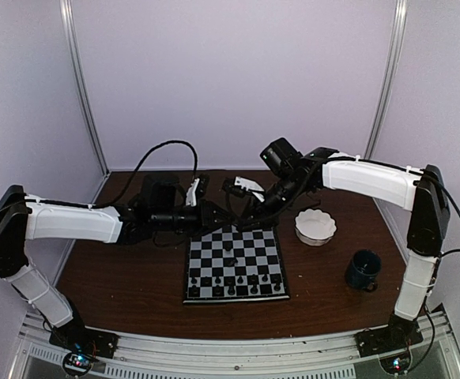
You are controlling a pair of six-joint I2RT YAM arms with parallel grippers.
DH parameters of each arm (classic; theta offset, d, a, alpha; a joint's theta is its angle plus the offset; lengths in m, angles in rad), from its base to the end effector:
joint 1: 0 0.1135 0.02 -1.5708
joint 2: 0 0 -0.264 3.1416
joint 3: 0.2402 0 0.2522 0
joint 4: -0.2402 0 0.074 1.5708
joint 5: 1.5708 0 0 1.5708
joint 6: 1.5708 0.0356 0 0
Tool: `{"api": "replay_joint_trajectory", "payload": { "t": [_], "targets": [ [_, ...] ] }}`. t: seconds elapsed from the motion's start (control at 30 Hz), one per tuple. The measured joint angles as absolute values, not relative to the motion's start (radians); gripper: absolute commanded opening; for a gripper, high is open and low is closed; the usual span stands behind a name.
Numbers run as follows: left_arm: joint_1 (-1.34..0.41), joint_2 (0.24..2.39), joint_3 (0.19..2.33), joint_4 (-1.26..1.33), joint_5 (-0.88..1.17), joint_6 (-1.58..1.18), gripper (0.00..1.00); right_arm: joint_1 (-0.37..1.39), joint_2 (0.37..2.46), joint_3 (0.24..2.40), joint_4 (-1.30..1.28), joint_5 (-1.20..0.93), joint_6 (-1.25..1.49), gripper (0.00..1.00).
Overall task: Set up the chess pieces on the board
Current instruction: Pass from the right arm to the left
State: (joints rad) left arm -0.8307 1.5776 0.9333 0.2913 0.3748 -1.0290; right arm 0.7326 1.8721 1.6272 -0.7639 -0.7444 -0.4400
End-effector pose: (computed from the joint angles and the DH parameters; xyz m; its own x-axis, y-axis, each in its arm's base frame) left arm 0.2292 -0.2703 0.2413 -0.9074 -0.1887 -0.3754 0.2741 0.4115 -0.8692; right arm 0.2842 0.2881 0.2796 -0.2453 -0.6421 -0.7263 -0.9559 0.0352 0.2917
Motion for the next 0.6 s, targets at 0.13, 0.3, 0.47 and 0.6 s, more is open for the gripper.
{"api": "replay_joint_trajectory", "payload": {
  "t": [0.13, 0.3, 0.47, 0.6],
  "targets": [
    [-0.83, 1.578, 0.933, 0.29, 0.371, -1.034, 0.13, 0.733, 1.872, 1.627, -0.764, -0.744, -0.437, 0.14],
    [-0.831, 1.578, 0.933, 0.29, 0.364, -1.038, 0.08, 0.732, 1.872, 1.627, -0.763, -0.744, -0.437, 0.24],
    [-0.832, 1.578, 0.938, 0.267, 0.359, -1.021, 0.08, 0.731, 1.87, 1.627, -0.772, -0.742, -0.448, 0.36],
    [-0.841, 1.578, 1.02, 0.101, 0.339, -0.933, 0.08, 0.703, 1.808, 1.59, -0.807, -0.745, -0.48, 0.41]
  ]
}}
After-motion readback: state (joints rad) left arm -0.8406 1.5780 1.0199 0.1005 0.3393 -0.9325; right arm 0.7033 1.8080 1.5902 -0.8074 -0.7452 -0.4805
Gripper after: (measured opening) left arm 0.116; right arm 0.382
